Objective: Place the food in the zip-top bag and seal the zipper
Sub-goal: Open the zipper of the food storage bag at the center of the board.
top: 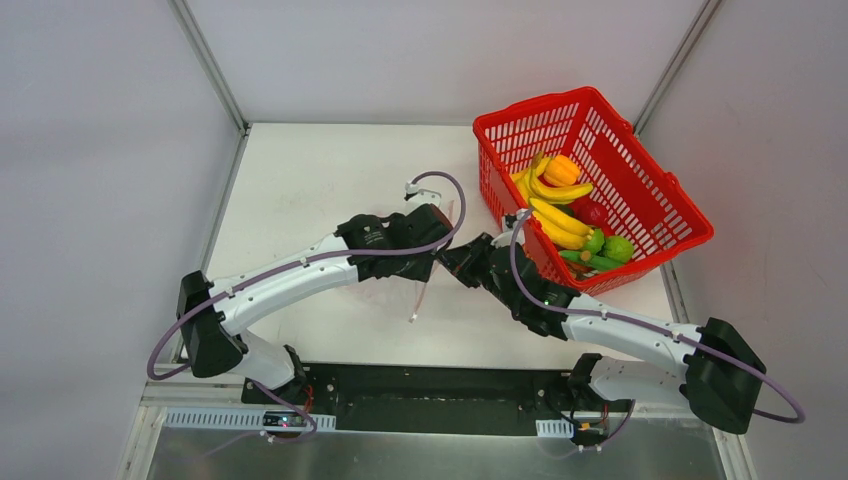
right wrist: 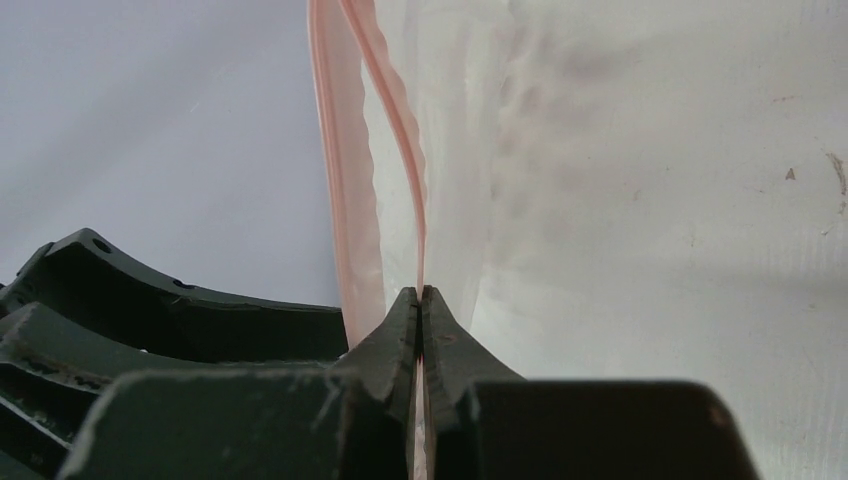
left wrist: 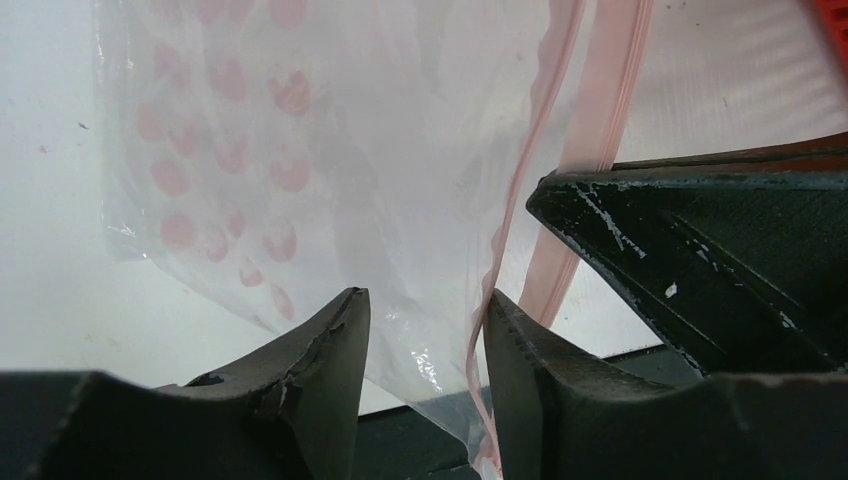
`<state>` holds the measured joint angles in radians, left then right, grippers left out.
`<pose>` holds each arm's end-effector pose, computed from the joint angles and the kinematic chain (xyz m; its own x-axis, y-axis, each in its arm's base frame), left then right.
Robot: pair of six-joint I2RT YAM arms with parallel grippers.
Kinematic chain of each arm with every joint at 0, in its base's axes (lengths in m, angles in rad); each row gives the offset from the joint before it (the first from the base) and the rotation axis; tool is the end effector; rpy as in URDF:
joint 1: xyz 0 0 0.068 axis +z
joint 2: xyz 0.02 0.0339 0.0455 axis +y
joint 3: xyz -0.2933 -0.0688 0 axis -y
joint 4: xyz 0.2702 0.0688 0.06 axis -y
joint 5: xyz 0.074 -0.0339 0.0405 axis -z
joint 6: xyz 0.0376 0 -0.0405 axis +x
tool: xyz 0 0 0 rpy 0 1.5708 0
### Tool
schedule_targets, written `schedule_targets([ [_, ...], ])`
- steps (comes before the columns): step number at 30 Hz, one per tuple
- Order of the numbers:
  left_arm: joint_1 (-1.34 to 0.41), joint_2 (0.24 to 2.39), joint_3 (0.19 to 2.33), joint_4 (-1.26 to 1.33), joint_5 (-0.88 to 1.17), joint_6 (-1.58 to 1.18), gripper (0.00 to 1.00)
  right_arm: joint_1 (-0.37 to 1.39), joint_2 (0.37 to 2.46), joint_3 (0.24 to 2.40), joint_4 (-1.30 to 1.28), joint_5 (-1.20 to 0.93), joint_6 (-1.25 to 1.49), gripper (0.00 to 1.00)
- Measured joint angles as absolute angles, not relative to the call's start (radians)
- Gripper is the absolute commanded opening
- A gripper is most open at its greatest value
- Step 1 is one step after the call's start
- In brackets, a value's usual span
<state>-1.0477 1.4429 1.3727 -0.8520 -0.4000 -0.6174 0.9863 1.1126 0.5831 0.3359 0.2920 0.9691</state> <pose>0.1735 -0.2716 0.3587 -0.7185 0.1786 -0.6722 0.3243 0.9410 -0.0967 0.1534 0.2123 0.2707 -0.5900 0.5390 -0.6011 -0.2763 0.5647 0.7776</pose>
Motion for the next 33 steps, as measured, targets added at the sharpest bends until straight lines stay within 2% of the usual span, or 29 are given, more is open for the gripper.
schedule_targets([
  [4,-1.057,1.463,1.377,-0.847,-0.395,-0.616,0.39,0.981,1.11,0.587,0.319,0.299,0.968,0.0],
  [5,-1.06,1.467,1.377,-0.843,-0.393,-0.616,0.33,0.978,1.11,0.591,0.309,0.298,0.967,0.0],
  [13,-1.068,1.472,1.377,-0.825,-0.384,-0.612,0.0,0.953,1.107,0.614,0.276,0.295,0.955,0.0],
  [21,-1.068,1.45,1.377,-0.865,-0.507,-0.625,0.0,0.949,1.13,0.646,0.214,0.231,0.852,0.0],
  [28,-1.067,1.329,1.377,-0.978,-0.752,-0.711,0.0,0.949,1.162,0.682,0.048,0.183,0.741,0.0],
  [33,-1.073,1.273,1.378,-1.011,-0.815,-0.776,0.0,0.953,1.162,0.737,-0.035,0.19,0.697,0.0],
])
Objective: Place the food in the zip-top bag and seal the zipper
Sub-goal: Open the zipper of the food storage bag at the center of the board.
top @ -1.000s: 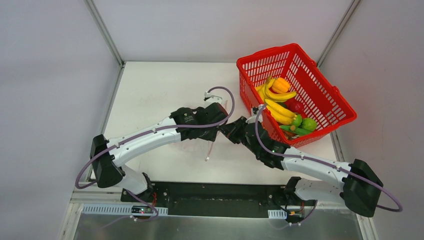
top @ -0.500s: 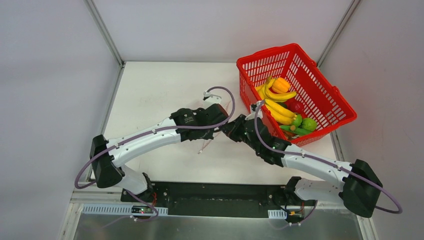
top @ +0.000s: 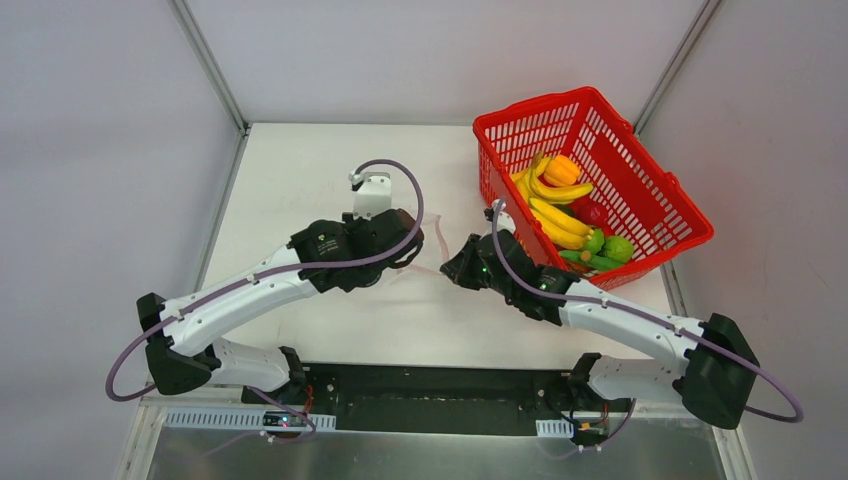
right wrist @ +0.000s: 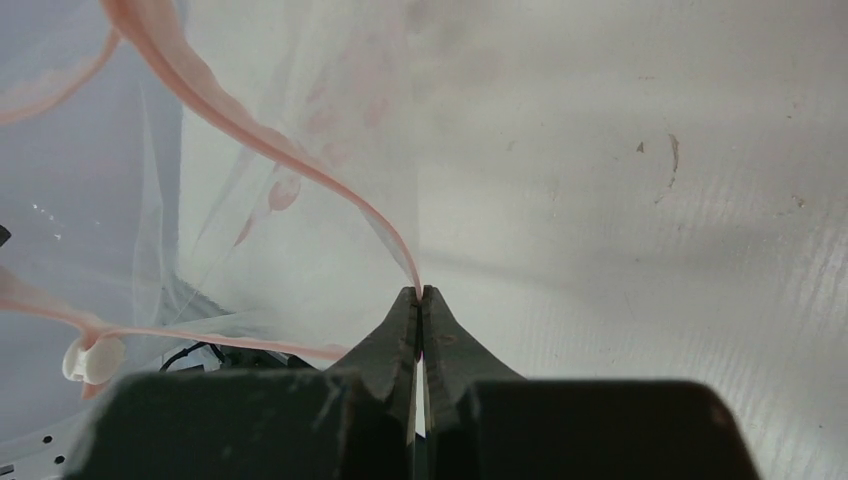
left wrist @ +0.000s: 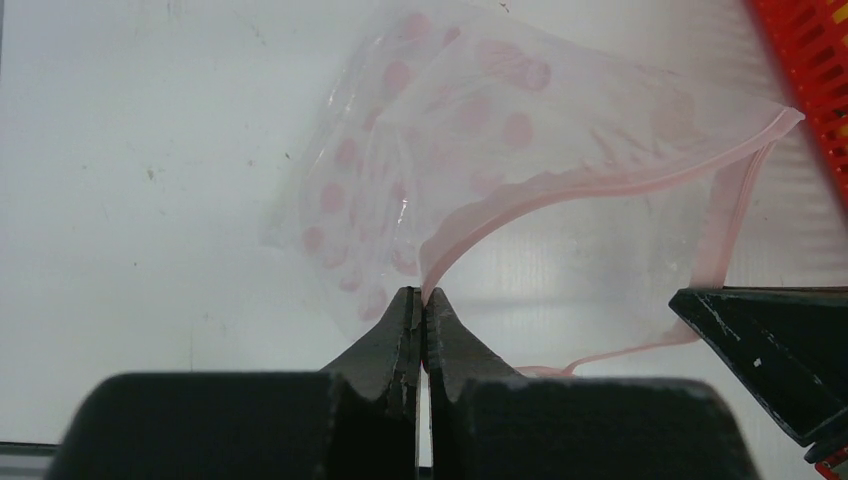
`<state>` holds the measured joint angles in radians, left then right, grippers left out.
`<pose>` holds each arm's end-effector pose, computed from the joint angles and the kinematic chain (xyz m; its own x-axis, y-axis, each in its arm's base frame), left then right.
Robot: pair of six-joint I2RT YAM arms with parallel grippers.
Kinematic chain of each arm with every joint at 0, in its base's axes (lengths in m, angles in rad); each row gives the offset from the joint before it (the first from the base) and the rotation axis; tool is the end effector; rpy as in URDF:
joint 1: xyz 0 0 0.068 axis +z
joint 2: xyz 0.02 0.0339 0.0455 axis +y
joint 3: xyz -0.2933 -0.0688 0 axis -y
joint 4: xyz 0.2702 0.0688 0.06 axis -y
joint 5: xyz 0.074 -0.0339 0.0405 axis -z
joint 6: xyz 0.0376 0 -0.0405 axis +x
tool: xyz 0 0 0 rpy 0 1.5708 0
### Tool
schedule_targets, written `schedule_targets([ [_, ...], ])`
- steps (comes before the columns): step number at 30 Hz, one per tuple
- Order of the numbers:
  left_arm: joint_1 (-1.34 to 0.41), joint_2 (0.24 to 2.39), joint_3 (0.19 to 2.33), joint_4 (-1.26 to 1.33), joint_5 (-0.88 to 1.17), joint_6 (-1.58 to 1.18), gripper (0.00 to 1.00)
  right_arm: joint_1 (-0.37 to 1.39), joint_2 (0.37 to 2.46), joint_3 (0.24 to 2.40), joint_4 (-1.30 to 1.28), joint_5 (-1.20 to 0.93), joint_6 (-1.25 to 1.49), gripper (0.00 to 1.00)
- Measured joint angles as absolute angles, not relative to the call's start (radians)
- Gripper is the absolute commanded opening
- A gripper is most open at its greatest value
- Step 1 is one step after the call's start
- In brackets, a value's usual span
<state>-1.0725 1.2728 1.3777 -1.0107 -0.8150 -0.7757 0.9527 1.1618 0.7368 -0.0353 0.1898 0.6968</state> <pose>0.1473 -0.2135 0.4033 -0.5401 -0.0122 -0.8415 0.0136 0.9996 -0.0232 0.1644 0.2189 0.2766 -0.6482 0.1760 -0.7409 -0.3735 0.7744 0.5107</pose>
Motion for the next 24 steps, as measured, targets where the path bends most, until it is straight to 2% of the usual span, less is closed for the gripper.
schedule_targets([
  [3,-1.073,1.271,1.376,-1.002,-0.808,-0.774,0.0,0.953,1.157,0.748,-0.044,0.189,0.668,0.0],
  [9,-1.073,1.289,1.372,-0.973,-0.733,-0.766,0.0,0.952,1.186,0.789,-0.099,0.178,0.611,0.15],
  [11,-1.072,1.296,1.359,-0.955,-0.706,-0.765,0.0,0.95,1.213,0.818,-0.106,0.177,0.599,0.16],
  [12,-1.072,1.298,1.354,-0.95,-0.698,-0.762,0.0,0.95,1.224,0.827,-0.103,0.176,0.597,0.2],
  [14,-1.072,1.301,1.341,-0.933,-0.67,-0.756,0.0,0.947,1.237,0.831,-0.092,0.175,0.6,0.35],
  [15,-1.072,1.302,1.339,-0.927,-0.657,-0.753,0.0,0.946,1.24,0.831,-0.087,0.174,0.608,0.35],
  [18,-1.072,1.302,1.329,-0.909,-0.634,-0.746,0.0,0.934,1.254,0.83,-0.052,0.178,0.636,0.34],
  [20,-1.072,1.302,1.32,-0.9,-0.624,-0.743,0.0,0.922,1.26,0.826,-0.015,0.179,0.656,0.24],
  [23,-1.072,1.301,1.31,-0.897,-0.611,-0.74,0.0,0.911,1.265,0.815,0.036,0.176,0.676,0.0],
  [24,-1.072,1.301,1.309,-0.898,-0.609,-0.739,0.0,0.909,1.266,0.811,0.051,0.174,0.678,0.0],
])
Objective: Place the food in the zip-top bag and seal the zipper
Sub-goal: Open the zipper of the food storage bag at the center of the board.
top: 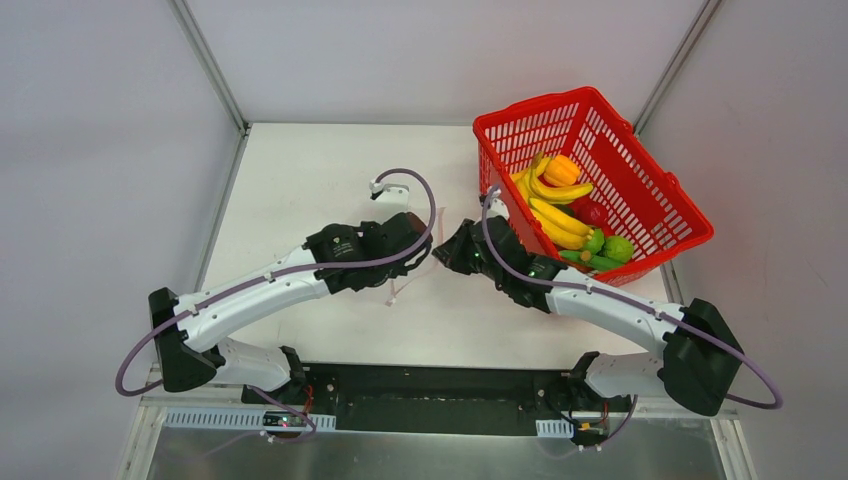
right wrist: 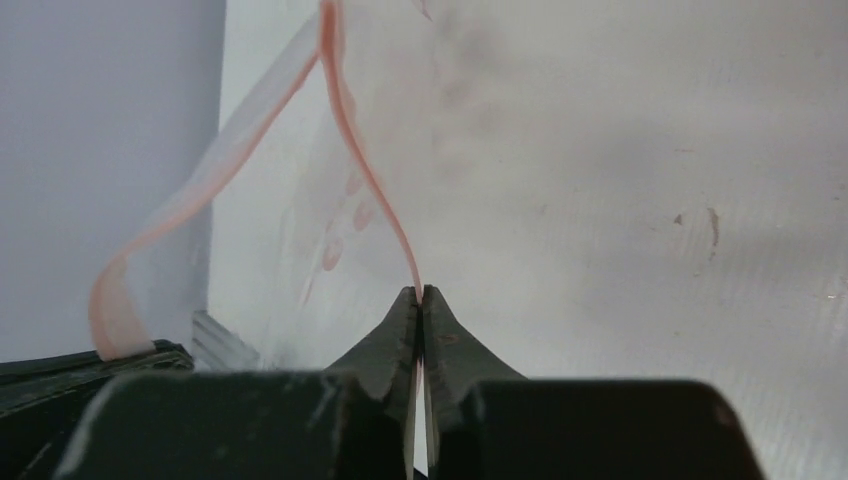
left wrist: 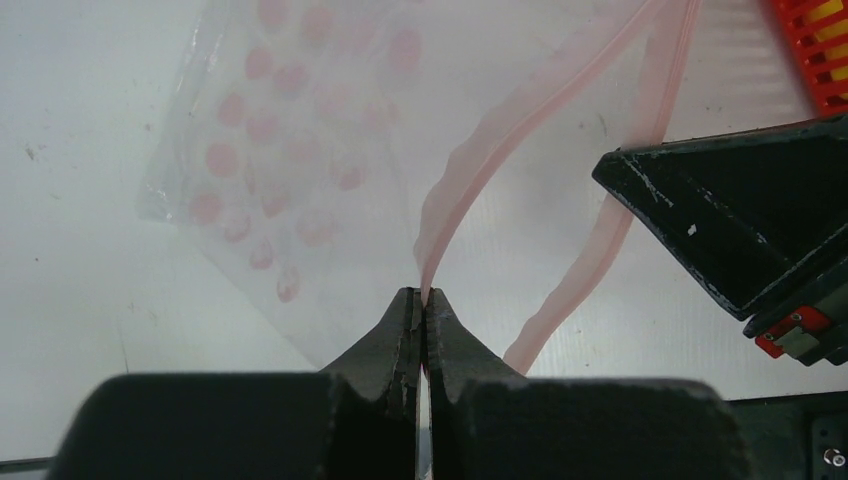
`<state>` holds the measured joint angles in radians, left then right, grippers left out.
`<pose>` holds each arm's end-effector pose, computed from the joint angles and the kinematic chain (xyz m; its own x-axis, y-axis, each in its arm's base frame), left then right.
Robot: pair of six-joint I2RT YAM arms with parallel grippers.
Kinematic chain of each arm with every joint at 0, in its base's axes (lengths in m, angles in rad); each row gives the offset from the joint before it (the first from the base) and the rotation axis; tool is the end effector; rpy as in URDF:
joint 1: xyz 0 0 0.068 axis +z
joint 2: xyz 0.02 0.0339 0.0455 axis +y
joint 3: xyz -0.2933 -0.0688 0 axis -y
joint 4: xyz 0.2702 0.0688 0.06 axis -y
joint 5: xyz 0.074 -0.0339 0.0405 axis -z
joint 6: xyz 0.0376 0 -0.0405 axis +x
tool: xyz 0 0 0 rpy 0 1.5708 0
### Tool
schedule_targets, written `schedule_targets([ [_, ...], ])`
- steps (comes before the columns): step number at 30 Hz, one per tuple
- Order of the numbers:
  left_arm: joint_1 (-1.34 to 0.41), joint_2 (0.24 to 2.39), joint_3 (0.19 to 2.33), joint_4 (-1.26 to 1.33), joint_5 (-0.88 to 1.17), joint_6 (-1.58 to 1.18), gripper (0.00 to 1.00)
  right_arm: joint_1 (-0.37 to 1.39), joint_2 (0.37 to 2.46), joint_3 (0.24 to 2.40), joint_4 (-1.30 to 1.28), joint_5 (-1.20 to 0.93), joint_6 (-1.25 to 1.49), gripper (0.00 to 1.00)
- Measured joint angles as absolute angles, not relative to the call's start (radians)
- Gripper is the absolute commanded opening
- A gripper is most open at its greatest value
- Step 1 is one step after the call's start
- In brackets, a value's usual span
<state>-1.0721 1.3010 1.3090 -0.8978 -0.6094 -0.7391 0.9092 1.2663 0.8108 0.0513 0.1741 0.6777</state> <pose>0.1516 -0.2334 0.3769 -0.6436 0.0269 -0.7649 0.1545 0.9834 -0.0954 0.1914 0.2352 0.2847 -0.6141 0.2164 -0.7590 -0.3776 0.7638 0.5234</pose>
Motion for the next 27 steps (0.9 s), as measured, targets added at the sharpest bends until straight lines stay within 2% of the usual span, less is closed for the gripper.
schedule_targets([
  [1,-1.072,1.301,1.309,-0.897,-0.61,-0.739,0.04,0.908,1.267,0.805,0.07,0.17,0.682,0.0],
  [3,-1.072,1.299,1.308,-0.895,-0.611,-0.737,0.21,0.908,1.268,0.803,0.089,0.152,0.682,0.0],
  [6,-1.072,1.297,1.297,-0.885,-0.612,-0.719,0.35,0.907,1.269,0.803,0.117,0.105,0.68,0.0],
  [8,-1.072,1.299,1.293,-0.875,-0.611,-0.707,0.37,0.907,1.269,0.802,0.132,0.059,0.68,0.0],
  [10,-1.071,1.308,1.293,-0.862,-0.61,-0.698,0.36,0.907,1.269,0.797,0.151,0.014,0.682,0.0],
  [15,-1.065,1.355,1.293,-0.851,-0.606,-0.681,0.12,0.907,1.269,0.788,0.153,-0.035,0.687,0.0],
  [18,-1.058,1.37,1.293,-0.854,-0.605,-0.674,0.03,0.907,1.269,0.788,0.151,-0.03,0.688,0.0],
  [27,-1.058,1.332,1.293,-0.925,-0.648,-0.678,0.0,0.883,1.338,0.848,-0.031,0.125,0.621,0.0],
])
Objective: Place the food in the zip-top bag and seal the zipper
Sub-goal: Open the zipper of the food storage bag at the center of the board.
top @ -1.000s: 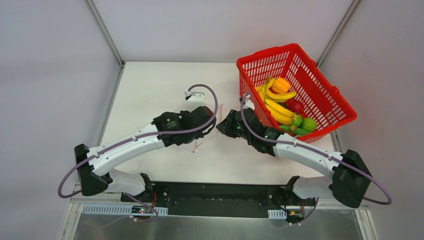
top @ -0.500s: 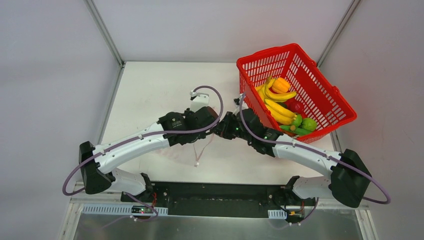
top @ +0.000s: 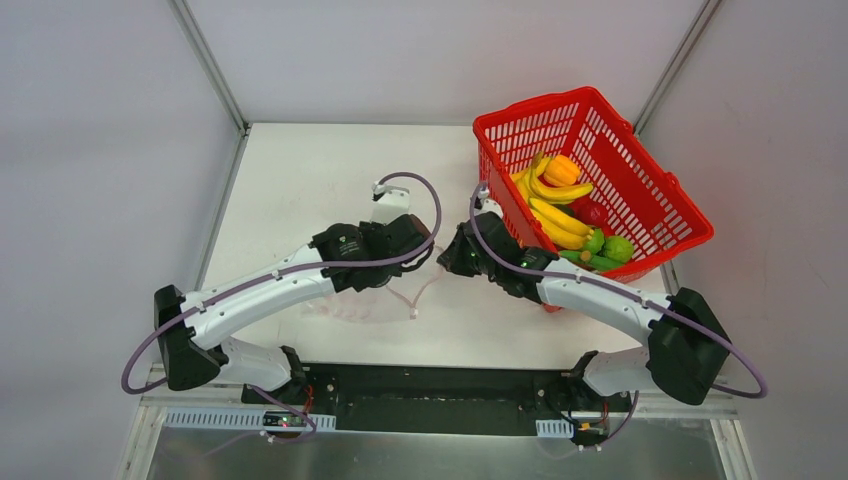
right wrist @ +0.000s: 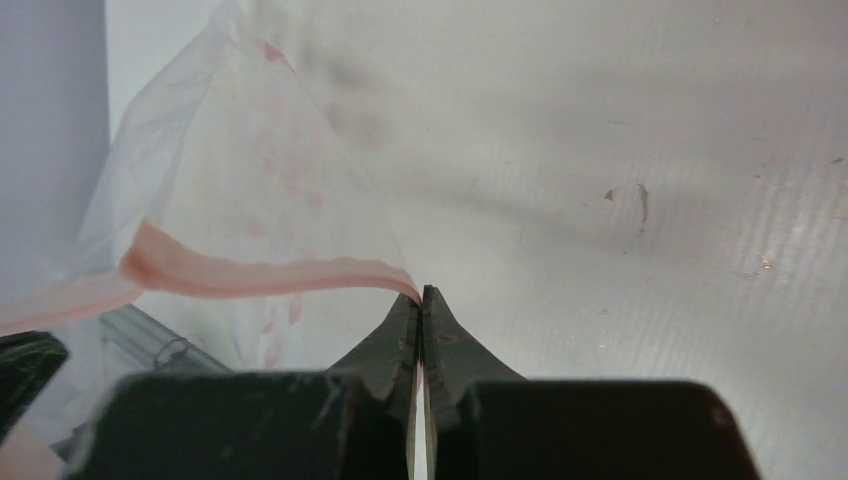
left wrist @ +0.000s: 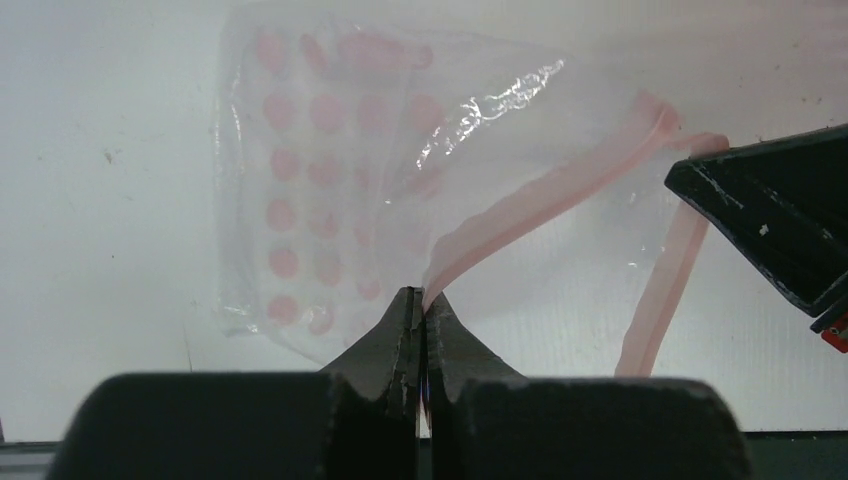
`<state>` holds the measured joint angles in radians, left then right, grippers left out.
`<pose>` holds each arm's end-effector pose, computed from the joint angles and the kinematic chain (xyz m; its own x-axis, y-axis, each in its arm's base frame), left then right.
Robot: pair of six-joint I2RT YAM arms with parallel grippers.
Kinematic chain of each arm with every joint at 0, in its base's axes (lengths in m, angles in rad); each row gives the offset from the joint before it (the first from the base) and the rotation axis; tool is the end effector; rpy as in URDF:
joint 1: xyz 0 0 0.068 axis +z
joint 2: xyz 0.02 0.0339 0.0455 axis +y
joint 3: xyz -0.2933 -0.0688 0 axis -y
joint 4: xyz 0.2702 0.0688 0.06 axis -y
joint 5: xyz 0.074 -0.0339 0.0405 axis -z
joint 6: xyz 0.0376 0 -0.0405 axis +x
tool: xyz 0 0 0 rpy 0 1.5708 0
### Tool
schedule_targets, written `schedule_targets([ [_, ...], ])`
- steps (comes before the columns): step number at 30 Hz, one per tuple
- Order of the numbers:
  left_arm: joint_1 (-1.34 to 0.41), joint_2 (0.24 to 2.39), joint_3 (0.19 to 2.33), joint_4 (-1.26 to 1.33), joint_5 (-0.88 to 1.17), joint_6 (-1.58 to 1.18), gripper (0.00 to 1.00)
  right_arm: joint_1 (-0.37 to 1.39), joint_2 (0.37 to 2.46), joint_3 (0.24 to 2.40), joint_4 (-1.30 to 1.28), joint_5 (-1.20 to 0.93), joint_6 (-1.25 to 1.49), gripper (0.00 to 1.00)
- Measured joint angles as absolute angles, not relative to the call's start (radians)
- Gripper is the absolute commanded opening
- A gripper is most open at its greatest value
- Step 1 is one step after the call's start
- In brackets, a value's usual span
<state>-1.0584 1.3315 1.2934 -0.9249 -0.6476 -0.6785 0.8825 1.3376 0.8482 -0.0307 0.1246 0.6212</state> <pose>0.1581 -0.2348 0.3627 -0.6436 0.1232 -0.7554 0.1571 0.9872 0.0271 0.2040 0.2407 0.2695 -0.6629 0.1032 -0.7416 -0.3837 0.8037 0.4548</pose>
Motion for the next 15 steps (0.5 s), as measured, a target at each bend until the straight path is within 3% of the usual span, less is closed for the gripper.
schedule_targets([
  [5,-1.044,1.309,1.293,-0.933,-0.666,-0.696,0.0,0.881,1.345,0.887,-0.096,0.114,0.546,0.0],
  [11,-1.033,1.348,1.312,-0.926,-0.627,-0.686,0.29,0.881,1.345,0.921,-0.13,0.101,0.489,0.0],
  [15,-1.033,1.359,1.306,-0.911,-0.577,-0.686,0.34,0.881,1.342,0.914,-0.115,0.105,0.52,0.0],
])
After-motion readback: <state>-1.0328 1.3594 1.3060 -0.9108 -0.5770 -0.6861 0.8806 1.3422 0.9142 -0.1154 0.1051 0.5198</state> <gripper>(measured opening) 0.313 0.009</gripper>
